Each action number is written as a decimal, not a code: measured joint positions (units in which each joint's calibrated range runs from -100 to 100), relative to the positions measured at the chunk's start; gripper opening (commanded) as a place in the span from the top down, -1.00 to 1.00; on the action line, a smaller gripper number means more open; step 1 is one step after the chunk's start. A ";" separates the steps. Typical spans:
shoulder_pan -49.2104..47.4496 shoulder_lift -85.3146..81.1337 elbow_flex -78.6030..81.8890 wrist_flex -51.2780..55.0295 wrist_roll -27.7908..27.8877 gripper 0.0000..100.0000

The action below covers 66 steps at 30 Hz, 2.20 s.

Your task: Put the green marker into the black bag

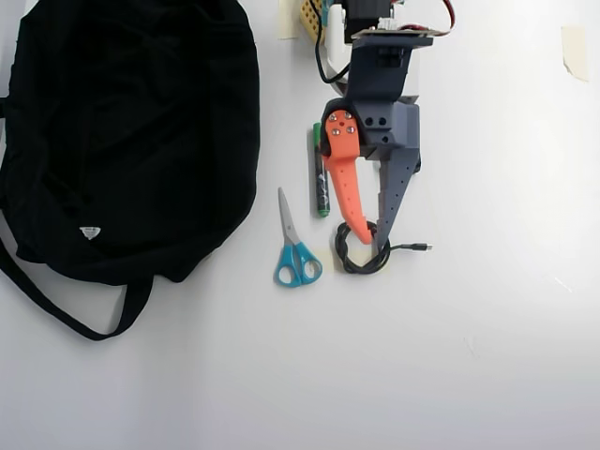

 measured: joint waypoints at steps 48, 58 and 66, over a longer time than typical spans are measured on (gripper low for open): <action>-2.35 -5.56 0.16 70.33 -5.32 0.63; -0.96 -5.56 10.69 69.56 -5.32 0.41; -3.60 -5.56 17.30 63.55 -6.30 0.35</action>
